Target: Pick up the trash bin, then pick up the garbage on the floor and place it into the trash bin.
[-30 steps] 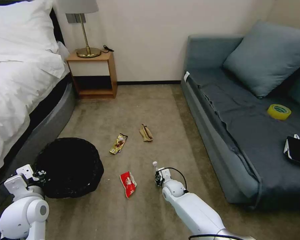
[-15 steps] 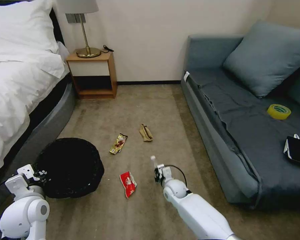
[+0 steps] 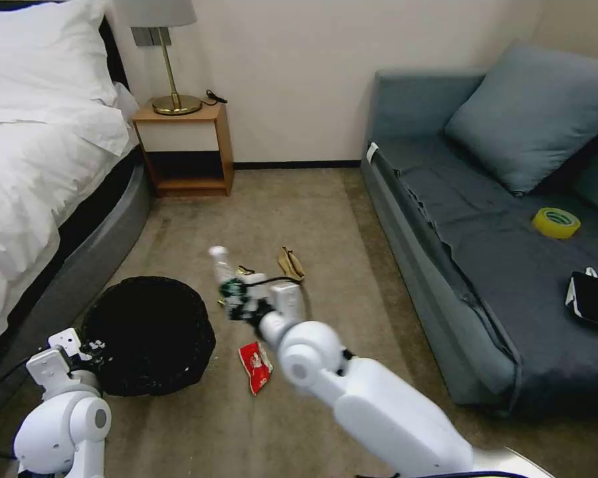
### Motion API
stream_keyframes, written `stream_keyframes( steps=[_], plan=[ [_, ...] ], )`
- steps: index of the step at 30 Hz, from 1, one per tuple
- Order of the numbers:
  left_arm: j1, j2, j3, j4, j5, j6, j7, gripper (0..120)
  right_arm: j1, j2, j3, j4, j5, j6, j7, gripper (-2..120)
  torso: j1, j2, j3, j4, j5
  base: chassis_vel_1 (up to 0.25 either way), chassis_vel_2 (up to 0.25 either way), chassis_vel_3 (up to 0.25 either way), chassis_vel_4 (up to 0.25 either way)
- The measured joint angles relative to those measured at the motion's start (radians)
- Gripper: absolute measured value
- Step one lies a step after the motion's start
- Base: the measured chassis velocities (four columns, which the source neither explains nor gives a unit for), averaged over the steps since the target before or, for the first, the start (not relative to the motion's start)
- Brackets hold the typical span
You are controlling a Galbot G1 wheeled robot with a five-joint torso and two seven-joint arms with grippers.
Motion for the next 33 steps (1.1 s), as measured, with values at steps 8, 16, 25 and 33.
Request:
stream_keyframes(
  steps=[8,16,25,33],
  plan=[
    [0.006,-0.012,0.006,-0.008,0.019,-0.004,0.005,3,0.059,0.113,-0.153,-0.18,-0.014,0.053,0.019,19,0.0,0.0,0.0,0.0,-0.0001,0.0,0.0,0.0,0.0],
    [0.009,-0.015,0.004,-0.014,0.021,-0.006,0.007,3,0.06,0.117,-0.182,-0.187,-0.027,0.059,0.014,45,0.0,0.0,0.0,-0.0003,0.0001,0.0,0.0,0.0,0.0],
    [0.008,-0.017,0.006,-0.016,0.022,-0.006,0.009,3,0.056,0.094,-0.168,-0.162,-0.033,0.059,0.013,77,0.0,0.0,0.0,-0.0003,0.0002,0.0,0.0,0.0,0.0],
    [0.009,-0.019,0.007,-0.019,0.024,-0.008,0.011,3,0.057,0.076,-0.13,-0.121,-0.054,0.068,0.004,99,0.0,0.0,0.0,0.0,0.0003,0.0,0.0,0.0,0.0]
  ],
)
